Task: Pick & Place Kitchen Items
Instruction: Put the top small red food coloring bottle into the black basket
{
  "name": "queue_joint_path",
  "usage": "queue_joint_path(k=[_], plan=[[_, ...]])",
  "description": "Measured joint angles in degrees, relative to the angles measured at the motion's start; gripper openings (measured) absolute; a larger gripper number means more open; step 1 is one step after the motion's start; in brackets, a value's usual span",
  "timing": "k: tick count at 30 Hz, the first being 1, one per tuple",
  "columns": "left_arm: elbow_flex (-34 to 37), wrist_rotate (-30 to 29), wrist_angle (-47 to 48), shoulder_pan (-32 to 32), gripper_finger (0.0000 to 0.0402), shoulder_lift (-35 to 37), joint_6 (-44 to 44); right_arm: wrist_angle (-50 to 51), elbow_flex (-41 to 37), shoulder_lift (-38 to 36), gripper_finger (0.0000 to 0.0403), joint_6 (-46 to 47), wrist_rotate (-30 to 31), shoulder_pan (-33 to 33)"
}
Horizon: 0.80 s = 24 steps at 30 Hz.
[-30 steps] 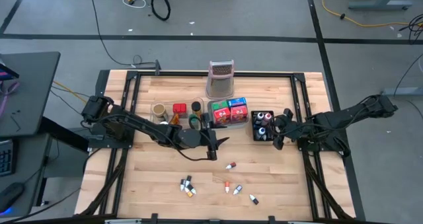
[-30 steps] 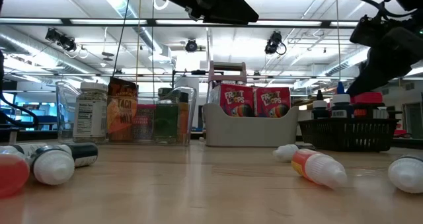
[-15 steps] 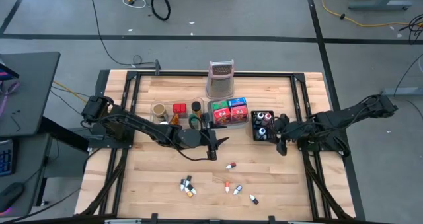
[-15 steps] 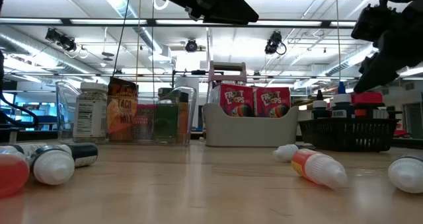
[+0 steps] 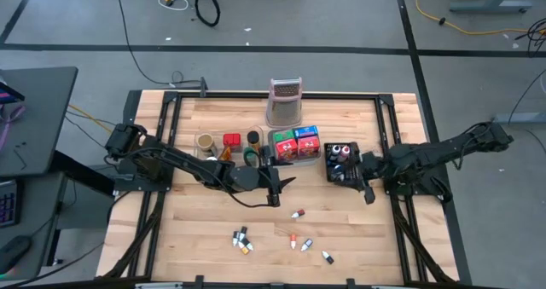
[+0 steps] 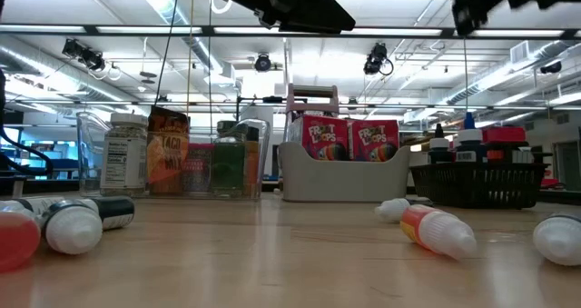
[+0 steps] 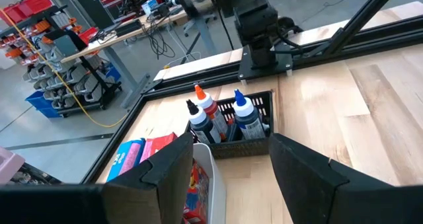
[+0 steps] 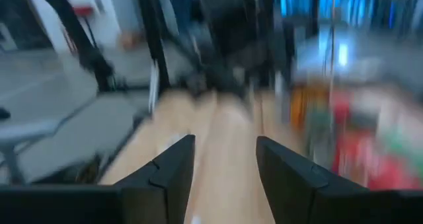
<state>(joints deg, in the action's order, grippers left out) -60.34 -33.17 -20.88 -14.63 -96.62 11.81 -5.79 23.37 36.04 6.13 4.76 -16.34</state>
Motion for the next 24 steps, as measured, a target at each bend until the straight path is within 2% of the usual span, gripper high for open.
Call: queue_joint_path(k=[4, 7, 14, 24], plan=[[0.0, 0.0, 0.0, 0.0, 0.021, 0.0, 0.0, -13.1, 0.0, 0.0, 0.017, -11.7, -1.4, 0.0], [0.0, 0.0, 0.0, 0.0, 0.021, 0.0, 0.0, -18.9, 0.0, 0.1, 0.0169, -15.8, -0.6, 0.0], [0.0, 0.0, 0.0, 0.0, 0.021, 0.0, 0.0, -18.8, 0.0, 1.8, 0.0169, -12.4, -0.2, 0.0], [0.0, 0.0, 0.0, 0.0, 0.021, 0.0, 0.0, -19.6, 0.0, 8.0, 0.0169, -13.2, -0.2, 0.0]])
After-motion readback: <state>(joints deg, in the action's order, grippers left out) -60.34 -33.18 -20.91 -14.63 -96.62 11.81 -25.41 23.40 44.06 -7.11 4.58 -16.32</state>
